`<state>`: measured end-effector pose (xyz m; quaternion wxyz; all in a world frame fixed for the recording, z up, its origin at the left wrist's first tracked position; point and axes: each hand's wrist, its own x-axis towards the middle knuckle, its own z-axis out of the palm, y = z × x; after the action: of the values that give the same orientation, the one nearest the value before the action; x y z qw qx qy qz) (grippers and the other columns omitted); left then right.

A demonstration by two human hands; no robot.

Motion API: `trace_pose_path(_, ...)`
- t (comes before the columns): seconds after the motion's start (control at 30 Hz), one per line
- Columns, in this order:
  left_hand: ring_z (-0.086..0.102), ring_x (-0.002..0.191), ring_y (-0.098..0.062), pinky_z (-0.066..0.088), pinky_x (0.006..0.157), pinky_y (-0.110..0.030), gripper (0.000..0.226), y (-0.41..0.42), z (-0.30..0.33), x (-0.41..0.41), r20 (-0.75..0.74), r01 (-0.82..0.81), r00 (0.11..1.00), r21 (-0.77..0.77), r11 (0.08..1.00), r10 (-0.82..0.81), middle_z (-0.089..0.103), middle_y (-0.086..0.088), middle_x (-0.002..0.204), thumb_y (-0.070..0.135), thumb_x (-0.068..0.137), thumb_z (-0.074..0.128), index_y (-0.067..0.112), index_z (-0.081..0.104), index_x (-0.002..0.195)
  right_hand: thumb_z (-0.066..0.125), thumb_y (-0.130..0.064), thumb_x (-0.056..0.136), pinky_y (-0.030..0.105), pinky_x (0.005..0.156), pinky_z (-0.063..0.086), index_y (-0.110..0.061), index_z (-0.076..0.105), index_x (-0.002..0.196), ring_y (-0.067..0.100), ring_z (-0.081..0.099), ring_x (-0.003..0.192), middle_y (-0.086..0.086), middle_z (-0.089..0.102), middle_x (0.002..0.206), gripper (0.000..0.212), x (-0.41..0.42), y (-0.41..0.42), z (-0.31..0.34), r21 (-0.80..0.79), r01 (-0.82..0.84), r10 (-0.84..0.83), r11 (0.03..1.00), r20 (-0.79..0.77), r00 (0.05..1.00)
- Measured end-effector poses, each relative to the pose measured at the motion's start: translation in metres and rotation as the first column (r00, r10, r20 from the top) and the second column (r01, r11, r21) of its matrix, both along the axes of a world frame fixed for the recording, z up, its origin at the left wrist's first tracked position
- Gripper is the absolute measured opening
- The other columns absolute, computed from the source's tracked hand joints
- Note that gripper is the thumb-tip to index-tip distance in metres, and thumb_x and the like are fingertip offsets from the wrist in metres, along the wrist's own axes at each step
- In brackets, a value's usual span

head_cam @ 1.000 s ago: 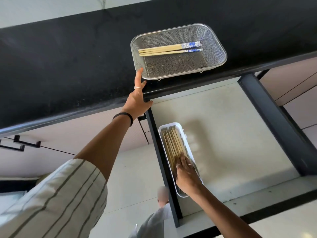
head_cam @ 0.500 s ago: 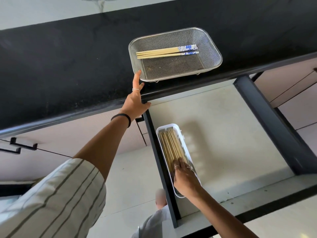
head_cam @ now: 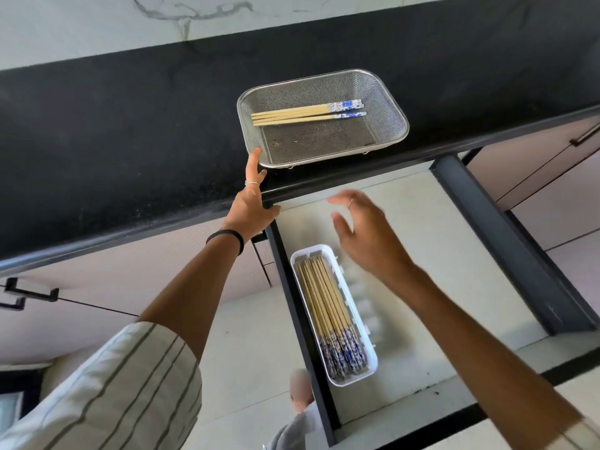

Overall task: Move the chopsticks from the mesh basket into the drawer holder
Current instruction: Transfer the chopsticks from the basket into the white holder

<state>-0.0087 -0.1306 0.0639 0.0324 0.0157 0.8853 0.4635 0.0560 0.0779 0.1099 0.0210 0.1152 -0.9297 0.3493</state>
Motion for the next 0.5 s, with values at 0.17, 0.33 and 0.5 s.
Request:
trace_pose_path(0.17,0.038,0.138,-0.029,0.043,0.103,-0.031,0.111,0.001,0.0,0.002,-0.006,0.008,1.0,-0.006,1.0,-0.008,0.033,-0.02,0.152,-0.008,0.081,0.066,0.028,-0.011,0.151,0.047,-0.012,0.093,0.035,0.106,0.037,-0.004,0.057,0.123,0.031,0.051,0.12,0.013,0.053,0.129,0.032,-0.089,0.001,0.026,0.139,0.017,-0.006,0.99,-0.081,0.997)
trace_pose_path(0.33,0.067,0.088,-0.018,0.049,0.071,-0.006,0.109,0.002,0.0,0.0,-0.006,0.011,1.0,-0.028,1.0,-0.011,0.032,-0.017,0.153,-0.007,0.082,0.066,0.026,-0.01,0.152,0.047,-0.021,0.094,0.038,0.113,0.028,-0.01,0.04,0.141,0.026,0.034,0.138,0.007,0.038,0.15,0.048,-0.172,0.006,0.024,0.366,-0.013,-0.007,0.931,0.052,0.999)
trace_pose_path(0.5,0.068,0.093,-0.022,0.052,0.073,-0.01,0.109,0.001,-0.003,-0.002,-0.015,0.001,1.0,-0.046,0.999,-0.002,0.034,-0.016,0.153,-0.007,0.082,0.066,0.028,-0.011,0.151,0.048,-0.024,0.095,0.044,0.121,0.013,-0.014,0.008,0.151,0.021,0.004,0.149,0.003,0.0,0.161,0.07,-0.215,-0.002,0.011,0.544,-0.172,0.046,0.821,0.238,0.97)
